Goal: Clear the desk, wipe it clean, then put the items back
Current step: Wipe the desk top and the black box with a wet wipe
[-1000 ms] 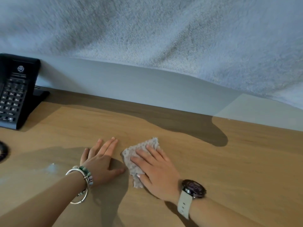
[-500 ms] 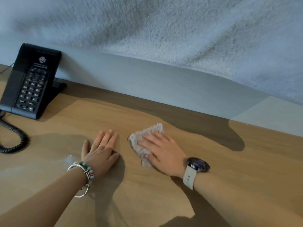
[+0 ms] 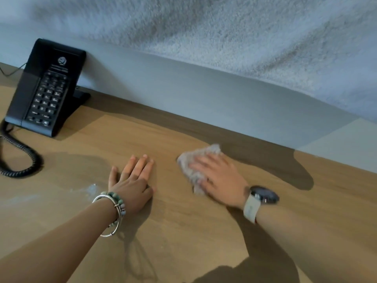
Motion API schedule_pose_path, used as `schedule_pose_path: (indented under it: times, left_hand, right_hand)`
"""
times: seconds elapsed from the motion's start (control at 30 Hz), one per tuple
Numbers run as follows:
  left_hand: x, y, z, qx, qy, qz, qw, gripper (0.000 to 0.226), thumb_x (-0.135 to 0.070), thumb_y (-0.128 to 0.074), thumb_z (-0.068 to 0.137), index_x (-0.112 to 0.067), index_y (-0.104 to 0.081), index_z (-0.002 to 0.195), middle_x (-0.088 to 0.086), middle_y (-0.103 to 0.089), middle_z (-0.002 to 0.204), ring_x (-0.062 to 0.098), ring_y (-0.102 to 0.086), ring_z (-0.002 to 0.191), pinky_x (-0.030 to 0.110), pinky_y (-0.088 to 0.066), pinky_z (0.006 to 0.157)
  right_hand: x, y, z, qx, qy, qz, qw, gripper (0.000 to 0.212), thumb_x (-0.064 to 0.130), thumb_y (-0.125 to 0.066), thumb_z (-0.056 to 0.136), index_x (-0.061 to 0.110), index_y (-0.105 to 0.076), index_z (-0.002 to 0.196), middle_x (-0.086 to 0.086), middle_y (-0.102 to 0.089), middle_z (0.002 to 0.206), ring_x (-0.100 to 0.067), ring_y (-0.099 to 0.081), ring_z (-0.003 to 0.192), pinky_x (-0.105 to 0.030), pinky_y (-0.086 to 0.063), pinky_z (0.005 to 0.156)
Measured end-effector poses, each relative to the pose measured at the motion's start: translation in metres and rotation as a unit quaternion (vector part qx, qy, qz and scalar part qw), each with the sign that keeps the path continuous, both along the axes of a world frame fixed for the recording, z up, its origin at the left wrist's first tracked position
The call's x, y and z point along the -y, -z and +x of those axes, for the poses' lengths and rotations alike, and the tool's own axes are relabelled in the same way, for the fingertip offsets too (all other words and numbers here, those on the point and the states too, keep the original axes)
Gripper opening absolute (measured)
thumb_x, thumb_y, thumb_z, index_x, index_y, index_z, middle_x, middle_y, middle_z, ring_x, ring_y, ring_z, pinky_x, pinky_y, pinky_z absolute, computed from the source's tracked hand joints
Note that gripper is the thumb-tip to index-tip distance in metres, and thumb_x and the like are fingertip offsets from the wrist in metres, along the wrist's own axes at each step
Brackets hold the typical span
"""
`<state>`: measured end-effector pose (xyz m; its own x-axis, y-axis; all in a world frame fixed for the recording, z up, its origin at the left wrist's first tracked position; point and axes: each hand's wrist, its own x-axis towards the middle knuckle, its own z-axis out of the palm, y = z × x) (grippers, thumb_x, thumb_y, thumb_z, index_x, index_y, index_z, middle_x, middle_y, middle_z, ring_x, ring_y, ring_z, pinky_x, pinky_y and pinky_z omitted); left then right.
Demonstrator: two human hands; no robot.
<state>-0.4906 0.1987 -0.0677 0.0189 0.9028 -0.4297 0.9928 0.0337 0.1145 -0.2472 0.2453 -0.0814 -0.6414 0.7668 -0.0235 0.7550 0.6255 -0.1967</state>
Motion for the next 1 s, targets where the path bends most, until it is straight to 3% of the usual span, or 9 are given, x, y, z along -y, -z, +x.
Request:
schedule_pose_path:
  times: [0.17, 0.33, 0.47, 0.53, 0.7, 0.77, 0.87, 0.93, 1.0]
  left_hand:
    - [0.0, 0.002, -0.003, 0.007, -0.006, 0.016, 1.0, 0.067, -0.042, -0.034, 0.097, -0.033, 0.009, 0.148, -0.014, 0.019, 0.154, 0.013, 0.018, 0.143, 0.048, 0.005, 0.114]
    - [0.003, 0.007, 0.0, -0.005, -0.005, 0.035, 0.999, 0.065, -0.044, -0.03, 0.097, -0.032, 0.009, 0.148, -0.014, 0.017, 0.155, 0.013, 0.016, 0.143, 0.047, 0.001, 0.114]
    - [0.002, 0.005, 0.001, -0.009, 0.009, 0.041, 0.999, 0.063, -0.046, -0.025, 0.098, -0.029, 0.008, 0.149, -0.011, 0.015, 0.156, 0.015, 0.013, 0.144, 0.049, -0.004, 0.114]
    - [0.007, 0.004, 0.004, -0.023, 0.011, 0.061, 0.998, 0.06, -0.045, -0.022, 0.098, -0.027, 0.006, 0.149, -0.012, 0.012, 0.156, 0.014, 0.01, 0.144, 0.052, -0.006, 0.113]
    - [0.042, 0.007, 0.023, -0.02, 0.073, 0.135, 0.988, 0.067, -0.046, -0.009, 0.088, -0.019, -0.02, 0.149, -0.006, -0.017, 0.156, 0.016, -0.013, 0.144, 0.061, -0.014, 0.109]
    - [0.056, 0.011, 0.024, -0.002, 0.125, 0.167, 0.978, 0.064, -0.043, -0.024, 0.084, -0.011, -0.052, 0.133, 0.001, -0.05, 0.139, 0.023, -0.047, 0.129, 0.064, -0.037, 0.093]
    - [0.071, 0.014, 0.024, -0.008, 0.171, 0.2, 0.965, 0.055, -0.038, -0.035, 0.081, -0.01, -0.064, 0.119, 0.002, -0.063, 0.123, 0.023, -0.061, 0.113, 0.059, -0.047, 0.079]
    - [0.079, 0.015, 0.025, 0.002, 0.199, 0.204, 0.959, 0.054, -0.039, -0.035, 0.081, -0.012, -0.065, 0.118, 0.0, -0.064, 0.122, 0.021, -0.061, 0.112, 0.056, -0.049, 0.079]
    - [0.085, 0.017, 0.026, 0.006, 0.221, 0.2, 0.955, 0.054, -0.039, -0.035, 0.081, -0.013, -0.064, 0.118, -0.001, -0.063, 0.122, 0.018, -0.06, 0.113, 0.054, -0.05, 0.079]
  right_hand:
    - [-0.058, 0.0, 0.017, 0.008, 0.262, -0.03, 0.965, 0.046, 0.042, -0.032, 0.099, 0.037, -0.027, 0.144, 0.011, -0.02, 0.155, -0.014, -0.012, 0.143, -0.037, -0.003, 0.116]
    - [0.047, 0.002, 0.012, 0.002, 0.137, -0.013, 0.99, 0.053, 0.045, -0.029, 0.089, 0.035, -0.036, 0.141, 0.008, -0.035, 0.15, -0.022, -0.027, 0.141, -0.041, -0.017, 0.115]
    - [0.14, 0.0, 0.017, 0.031, -0.007, -0.028, 0.999, 0.045, 0.048, -0.036, 0.089, 0.043, -0.037, 0.134, 0.018, -0.042, 0.142, -0.013, -0.042, 0.132, -0.032, -0.032, 0.105]
    - [0.118, -0.003, 0.036, 0.059, 0.021, -0.008, 0.998, 0.049, 0.048, -0.033, 0.088, 0.039, -0.038, 0.136, 0.012, -0.043, 0.144, -0.017, -0.042, 0.133, -0.033, -0.04, 0.104]
    - [0.056, -0.003, 0.075, 0.006, 0.34, -0.05, 0.939, 0.055, 0.047, -0.019, 0.095, 0.03, -0.027, 0.147, 0.005, -0.019, 0.157, -0.021, -0.011, 0.145, -0.038, -0.008, 0.116]
    - [0.091, 0.001, 0.049, -0.011, 0.296, -0.027, 0.955, 0.059, 0.047, -0.017, 0.091, 0.027, -0.034, 0.144, 0.002, -0.029, 0.153, -0.027, -0.02, 0.143, -0.038, -0.012, 0.115]
    - [0.173, 0.005, 0.01, -0.009, 0.113, 0.0, 0.994, 0.049, 0.043, -0.034, 0.086, 0.034, -0.042, 0.133, 0.009, -0.051, 0.138, -0.022, -0.047, 0.129, -0.033, -0.023, 0.107]
    - [0.182, -0.003, 0.018, 0.018, 0.107, -0.018, 0.994, 0.05, 0.045, -0.034, 0.085, 0.038, -0.039, 0.134, 0.013, -0.048, 0.14, -0.017, -0.044, 0.131, -0.029, -0.022, 0.108]
    - [0.164, -0.004, 0.051, 0.003, 0.217, -0.025, 0.976, 0.06, 0.052, -0.019, 0.087, 0.037, -0.03, 0.144, 0.011, -0.029, 0.152, -0.016, -0.022, 0.143, -0.028, -0.009, 0.114]
